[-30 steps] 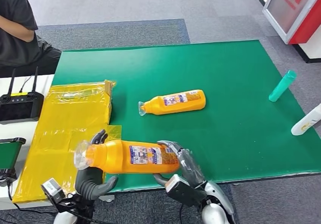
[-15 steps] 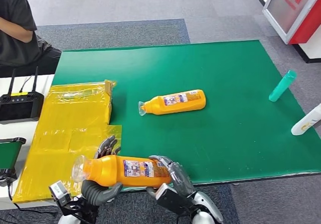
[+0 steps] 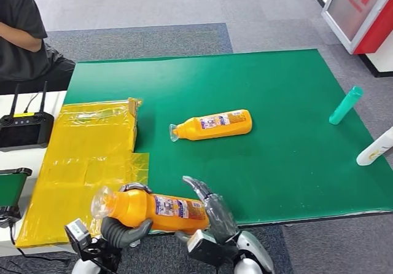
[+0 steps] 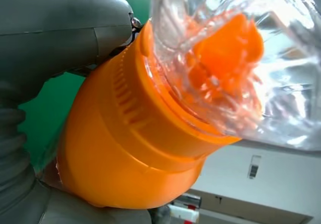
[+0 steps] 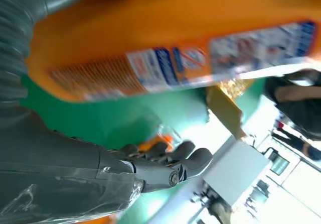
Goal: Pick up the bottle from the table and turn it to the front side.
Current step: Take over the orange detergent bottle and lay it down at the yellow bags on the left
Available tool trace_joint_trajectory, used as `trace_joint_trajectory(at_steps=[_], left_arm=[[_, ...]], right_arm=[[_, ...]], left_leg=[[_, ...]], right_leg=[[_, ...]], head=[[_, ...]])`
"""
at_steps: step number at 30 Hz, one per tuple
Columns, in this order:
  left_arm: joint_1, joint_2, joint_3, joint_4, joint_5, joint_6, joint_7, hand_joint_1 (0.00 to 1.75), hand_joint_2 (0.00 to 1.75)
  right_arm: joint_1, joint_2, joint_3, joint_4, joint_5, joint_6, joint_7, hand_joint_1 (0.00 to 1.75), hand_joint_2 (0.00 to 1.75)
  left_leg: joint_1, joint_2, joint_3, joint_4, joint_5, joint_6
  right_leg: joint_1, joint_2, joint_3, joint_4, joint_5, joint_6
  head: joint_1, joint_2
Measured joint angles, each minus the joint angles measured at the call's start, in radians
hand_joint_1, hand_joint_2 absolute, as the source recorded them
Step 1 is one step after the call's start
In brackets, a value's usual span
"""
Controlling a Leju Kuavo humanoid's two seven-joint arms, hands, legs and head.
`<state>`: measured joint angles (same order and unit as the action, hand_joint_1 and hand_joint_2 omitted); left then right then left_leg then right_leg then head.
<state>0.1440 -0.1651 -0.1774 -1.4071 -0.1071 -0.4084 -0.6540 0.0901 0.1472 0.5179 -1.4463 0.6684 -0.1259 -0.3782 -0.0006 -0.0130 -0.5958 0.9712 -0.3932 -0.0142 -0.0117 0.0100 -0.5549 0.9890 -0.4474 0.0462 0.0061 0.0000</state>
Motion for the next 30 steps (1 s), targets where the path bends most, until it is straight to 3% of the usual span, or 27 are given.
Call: trace_joint_trajectory(at_steps=[6, 12, 19, 23, 27, 30], left_arm=[[0.029, -0.041, 0.024, -0.091, -0.102, 0.17, 0.066, 1.75, 1.75], [0.054, -0.084, 0.068, -0.263, -0.307, 0.338, 0.054, 1.75, 1.75], [0.076, -0.092, 0.085, -0.396, -0.66, 0.655, 0.066, 1.75, 1.75], [0.079, -0.093, 0.083, -0.421, -0.99, 0.823, 0.179, 1.75, 1.75], [0.078, -0.092, 0.077, -0.42, -1.258, 0.865, 0.355, 1.75, 1.75], [0.073, -0.088, 0.064, -0.41, -1.349, 0.869, 0.447, 1.75, 1.75]], right_arm=[[0.03, 0.0, -0.004, -0.105, 0.008, -0.021, -0.008, 0.0, 1.75], [0.063, 0.001, -0.015, -0.182, 0.031, -0.024, 0.011, 0.0, 1.75], [0.064, 0.024, -0.049, -0.252, 0.061, 0.049, 0.045, 0.0, 1.75], [0.064, 0.032, -0.057, -0.266, 0.067, 0.052, 0.048, 0.0, 1.75], [0.064, 0.036, -0.064, -0.27, 0.062, 0.058, 0.048, 0.0, 1.75], [0.064, 0.037, -0.07, -0.27, 0.056, 0.064, 0.047, 0.0, 1.75]], left_leg=[[0.0, 0.0, 0.0, 0.0, 0.0, 0.0], [0.0, 0.0, 0.0, 0.0, 0.0, 0.0], [0.0, 0.0, 0.0, 0.0, 0.0, 0.0], [0.0, 0.0, 0.0, 0.0, 0.0, 0.0], [0.0, 0.0, 0.0, 0.0, 0.0, 0.0], [0.0, 0.0, 0.0, 0.0, 0.0, 0.0]], right_leg=[[0.0, 0.0, 0.0, 0.0, 0.0, 0.0], [0.0, 0.0, -0.001, 0.0, 0.0, 0.0], [0.0, 0.0, 0.0, 0.0, 0.0, 0.0], [0.0, 0.0, 0.0, 0.0, 0.0, 0.0], [0.0, 0.0, -0.001, 0.0, 0.0, 0.0], [0.0, 0.0, -0.001, 0.0, 0.0, 0.0]], head=[[0.0, 0.0], [0.0, 0.0], [0.0, 0.0], [0.0, 0.0], [0.0, 0.0], [0.0, 0.0]])
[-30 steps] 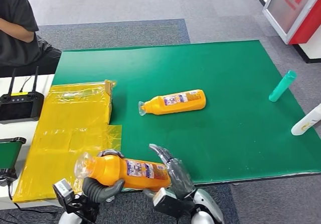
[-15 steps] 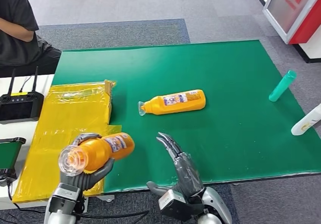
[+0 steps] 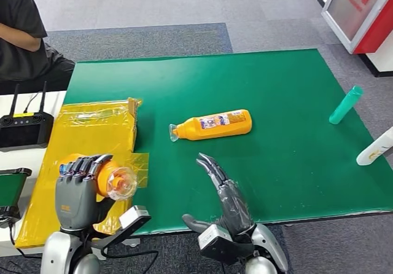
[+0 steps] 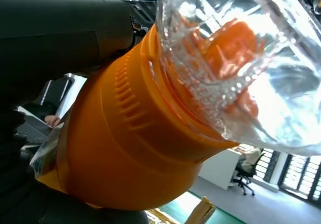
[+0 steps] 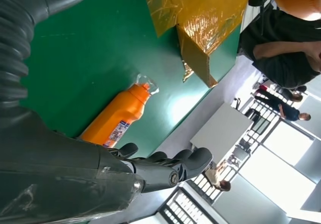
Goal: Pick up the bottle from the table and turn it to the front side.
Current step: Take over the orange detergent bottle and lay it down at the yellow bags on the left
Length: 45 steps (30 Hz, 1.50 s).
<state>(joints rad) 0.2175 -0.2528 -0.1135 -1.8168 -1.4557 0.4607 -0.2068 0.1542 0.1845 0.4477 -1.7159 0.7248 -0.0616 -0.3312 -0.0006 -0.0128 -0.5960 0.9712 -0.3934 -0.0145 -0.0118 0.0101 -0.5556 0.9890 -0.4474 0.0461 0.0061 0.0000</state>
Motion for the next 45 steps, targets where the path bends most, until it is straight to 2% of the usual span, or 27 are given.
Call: trace_joint_trajectory(at_steps=[4, 8, 10, 14, 18, 23, 24, 27, 28, 31, 34, 45], left_arm=[[-0.027, 0.014, -0.006, 0.048, -0.076, -0.027, 0.097, 1.75, 1.75], [-0.078, 0.059, -0.016, 0.133, -0.098, -0.032, 0.205, 1.75, 1.75], [-0.101, 0.097, -0.034, 0.168, -0.098, -0.037, 0.276, 1.75, 1.75], [-0.169, 0.215, -0.106, 0.248, -0.098, -0.052, 0.445, 1.75, 1.75], [-0.233, 0.308, -0.17, 0.329, -0.098, -0.053, 0.48, 1.75, 1.75], [-0.289, 0.382, -0.25, 0.403, -0.098, -0.062, 0.515, 1.75, 1.75], [-0.297, 0.392, -0.263, 0.413, -0.098, -0.065, 0.517, 1.44, 1.75], [-0.318, 0.414, -0.297, 0.45, -0.098, -0.077, 0.496, 0.14, 1.75], [-0.323, 0.416, -0.303, 0.463, -0.098, -0.081, 0.475, 0.0, 1.75], [-0.326, 0.409, -0.304, 0.499, -0.098, -0.103, 0.393, 0.0, 1.75], [-0.323, 0.392, -0.294, 0.527, -0.098, -0.136, 0.347, 0.0, 1.75], [-0.322, 0.372, -0.289, 0.568, -0.098, -0.183, 0.371, 0.0, 1.75]], right_arm=[[0.0, 0.003, -0.007, 0.001, -0.005, 0.011, -0.006, 0.0, 1.75], [-0.002, 0.005, -0.012, 0.005, -0.009, 0.019, -0.014, 0.0, 1.75], [-0.003, 0.005, -0.014, 0.009, -0.015, 0.02, -0.022, 0.0, 1.75], [-0.004, 0.002, -0.005, 0.036, -0.049, -0.017, -0.059, 0.0, 1.75], [-0.005, -0.006, 0.017, 0.069, -0.072, -0.043, -0.074, 0.0, 1.75], [-0.012, -0.014, 0.036, 0.093, -0.087, -0.05, -0.074, 0.0, 1.75], [-0.013, -0.016, 0.039, 0.097, -0.089, -0.05, -0.074, 0.0, 1.75], [-0.017, -0.02, 0.045, 0.109, -0.095, -0.051, -0.074, 0.0, 1.75], [-0.017, -0.021, 0.047, 0.113, -0.097, -0.052, -0.074, 0.0, 1.75], [-0.018, -0.023, 0.047, 0.122, -0.101, -0.054, -0.074, 0.0, 1.75], [-0.017, -0.024, 0.047, 0.13, -0.106, -0.055, -0.075, 0.0, 1.75], [-0.017, -0.024, 0.046, 0.142, -0.109, -0.055, -0.08, 0.0, 1.75]], left_leg=[[0.0, 0.0, 0.0, 0.0, 0.0, 0.0], [0.0, 0.0, 0.0, 0.0, 0.0, 0.0], [0.0, 0.0, 0.0, 0.0, 0.0, 0.0], [0.0, 0.0, 0.0, 0.0, 0.001, 0.0], [0.0, 0.0, 0.0, 0.0, 0.001, -0.001], [0.0, 0.0, 0.0, 0.0, 0.001, -0.001], [0.0, 0.0, 0.0, 0.0, 0.001, -0.001], [0.0, 0.0, 0.0, 0.0, 0.001, -0.001], [0.0, 0.0, 0.0, 0.0, 0.001, -0.001], [0.0, 0.0, -0.001, 0.0, 0.001, -0.001], [0.0, 0.0, -0.001, 0.0, 0.001, -0.001], [0.0, 0.0, 0.0, 0.0, 0.001, -0.001]], right_leg=[[0.0, 0.0, 0.0, 0.0, 0.0, 0.0], [0.0, 0.0, 0.0, 0.0, 0.0, 0.0], [0.0, 0.0, 0.0, 0.0, 0.0, 0.0], [0.0, 0.0, 0.0, 0.0, 0.0, -0.001], [0.0, 0.0, 0.0, 0.0, 0.0, -0.001], [0.0, 0.0, 0.0, 0.0, 0.0, 0.0], [0.0, 0.0, 0.0, 0.0, 0.0, 0.0], [0.0, 0.0, 0.0, 0.0, 0.0, 0.0], [0.0, 0.0, 0.0, 0.0, 0.0, 0.0], [0.0, 0.0, 0.0, 0.0, 0.0, 0.0], [0.0, 0.0, 0.0, 0.0, 0.0, 0.0], [0.0, 0.0, 0.0, 0.0, 0.0, 0.0]], head=[[0.0, 0.0], [0.0, 0.0], [0.0, 0.0], [0.0, 0.0], [0.0, 0.0], [0.0, 0.0], [0.0, 0.0], [0.0, 0.0], [0.0, 0.0], [0.0, 0.0], [0.0, 0.0], [0.0, 0.0]])
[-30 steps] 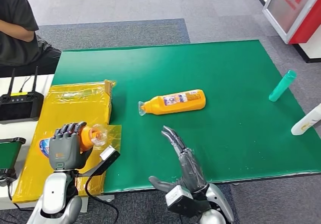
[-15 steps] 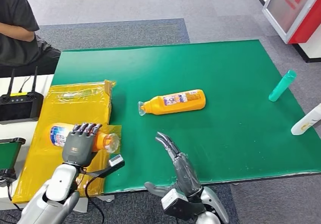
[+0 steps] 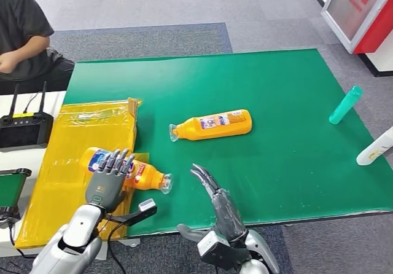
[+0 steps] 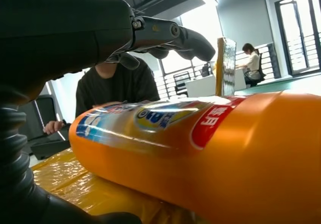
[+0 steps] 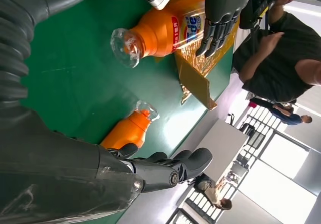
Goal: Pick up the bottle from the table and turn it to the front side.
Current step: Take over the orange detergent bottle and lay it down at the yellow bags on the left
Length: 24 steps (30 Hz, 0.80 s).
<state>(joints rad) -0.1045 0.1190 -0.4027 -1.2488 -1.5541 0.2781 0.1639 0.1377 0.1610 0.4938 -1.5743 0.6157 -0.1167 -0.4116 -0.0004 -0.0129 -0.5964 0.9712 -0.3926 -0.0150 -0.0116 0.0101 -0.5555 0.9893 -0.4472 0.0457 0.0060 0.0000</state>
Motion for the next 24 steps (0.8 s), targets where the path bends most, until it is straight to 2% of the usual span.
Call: trace_joint_trajectory(at_steps=[3, 7, 11, 14, 22, 24], left_arm=[[0.009, -0.023, 0.024, -0.006, 0.01, -0.01, -0.04, 0.0, 1.75], [0.045, -0.09, 0.107, -0.05, 0.104, -0.04, -0.166, 0.0, 1.75], [0.084, -0.156, 0.194, -0.125, 0.424, -0.115, -0.342, 0.0, 1.75], [0.125, -0.198, 0.25, -0.194, 0.596, -0.167, -0.433, 0.0, 1.75], [0.176, -0.244, 0.319, -0.282, 0.678, -0.199, -0.48, 0.0, 1.75], [0.186, -0.25, 0.326, -0.294, 0.761, -0.235, -0.537, 0.0, 1.75]], right_arm=[[0.004, 0.0, -0.001, 0.0, 0.0, 0.0, 0.0, 0.0, 1.75], [0.014, 0.0, -0.005, -0.003, 0.002, -0.001, 0.001, 0.0, 1.75], [0.026, -0.001, -0.01, -0.011, 0.003, -0.002, 0.004, 0.0, 1.75], [0.038, -0.003, -0.013, -0.017, 0.002, -0.004, 0.004, 0.0, 1.75], [0.051, -0.006, -0.023, -0.024, 0.001, -0.006, 0.002, 0.0, 1.75], [0.053, -0.006, -0.025, -0.025, 0.0, -0.008, 0.001, 0.0, 1.75]], left_leg=[[0.0, 0.0, 0.0, 0.0, 0.0, 0.0], [0.0, 0.0, 0.0, 0.0, 0.0, 0.0], [0.0, 0.0, 0.0, 0.0, 0.0, 0.0], [0.0, 0.0, 0.0, 0.0, -0.001, 0.0], [0.0, 0.0, 0.0, 0.0, -0.001, 0.0], [0.0, 0.0, 0.0, 0.0, -0.001, 0.0]], right_leg=[[0.0, 0.0, 0.0, 0.0, 0.0, 0.0], [0.0, 0.0, 0.0, 0.0, 0.0, 0.0], [0.0, 0.0, 0.0, 0.0, 0.0, 0.0], [0.0, 0.0, 0.0, 0.0, 0.0, 0.0], [0.0, 0.0, 0.0, 0.0, 0.0, 0.0], [0.0, 0.0, 0.0, 0.0, 0.0, 0.0]], head=[[0.0, 0.0], [0.0, 0.0], [0.0, 0.0], [0.0, 0.0], [0.0, 0.0], [0.0, 0.0]])
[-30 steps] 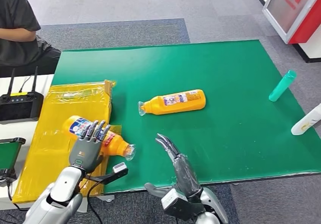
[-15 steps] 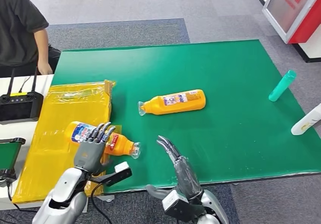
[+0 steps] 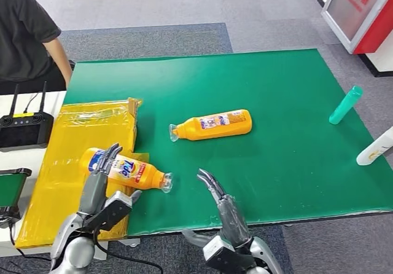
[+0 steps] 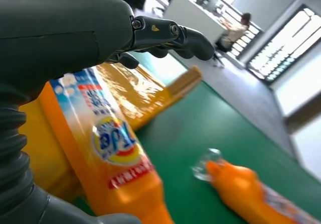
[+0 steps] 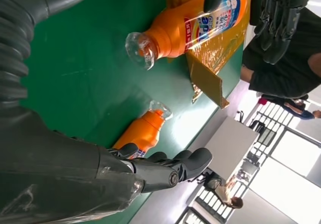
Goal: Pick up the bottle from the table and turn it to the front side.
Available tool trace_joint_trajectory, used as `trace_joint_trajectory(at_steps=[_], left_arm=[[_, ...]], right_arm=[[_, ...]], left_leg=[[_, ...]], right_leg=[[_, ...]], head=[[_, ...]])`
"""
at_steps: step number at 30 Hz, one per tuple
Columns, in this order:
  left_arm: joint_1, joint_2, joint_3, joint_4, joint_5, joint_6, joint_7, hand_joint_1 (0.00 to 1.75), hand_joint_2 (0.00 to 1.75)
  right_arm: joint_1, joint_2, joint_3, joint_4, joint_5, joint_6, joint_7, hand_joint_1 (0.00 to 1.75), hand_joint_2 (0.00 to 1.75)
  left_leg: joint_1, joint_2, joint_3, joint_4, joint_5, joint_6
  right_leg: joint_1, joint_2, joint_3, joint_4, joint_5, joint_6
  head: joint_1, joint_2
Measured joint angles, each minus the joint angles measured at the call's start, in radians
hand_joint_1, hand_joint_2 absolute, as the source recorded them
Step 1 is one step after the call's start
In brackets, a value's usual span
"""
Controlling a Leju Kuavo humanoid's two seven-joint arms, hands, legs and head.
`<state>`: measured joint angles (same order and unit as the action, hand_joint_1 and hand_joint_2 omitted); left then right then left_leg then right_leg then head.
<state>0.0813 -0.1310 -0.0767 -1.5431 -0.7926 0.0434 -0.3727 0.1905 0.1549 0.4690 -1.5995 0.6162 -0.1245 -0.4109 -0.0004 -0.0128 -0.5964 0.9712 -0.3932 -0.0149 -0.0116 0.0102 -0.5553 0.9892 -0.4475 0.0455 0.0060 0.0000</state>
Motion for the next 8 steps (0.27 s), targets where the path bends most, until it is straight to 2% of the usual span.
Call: trace_joint_trajectory(at_steps=[4, 8], left_arm=[[0.051, -0.029, 0.026, -0.048, 0.238, -0.088, -0.172, 0.0, 1.75], [0.103, -0.081, 0.067, -0.084, 0.409, -0.231, -0.231, 0.0, 1.75]], right_arm=[[0.01, -0.001, -0.003, -0.005, -0.007, -0.012, 0.002, 0.0, 1.75], [0.026, -0.003, -0.009, -0.023, -0.018, -0.013, 0.016, 0.0, 1.75]], left_leg=[[0.0, 0.0, 0.0, 0.0, 0.0, 0.0], [0.0, 0.0, 0.0, 0.0, -0.001, 0.001]], right_leg=[[0.0, 0.0, 0.0, 0.0, 0.0, 0.0], [0.0, 0.0, 0.0, 0.0, -0.001, 0.001]], head=[[0.0, 0.0], [0.0, 0.0]])
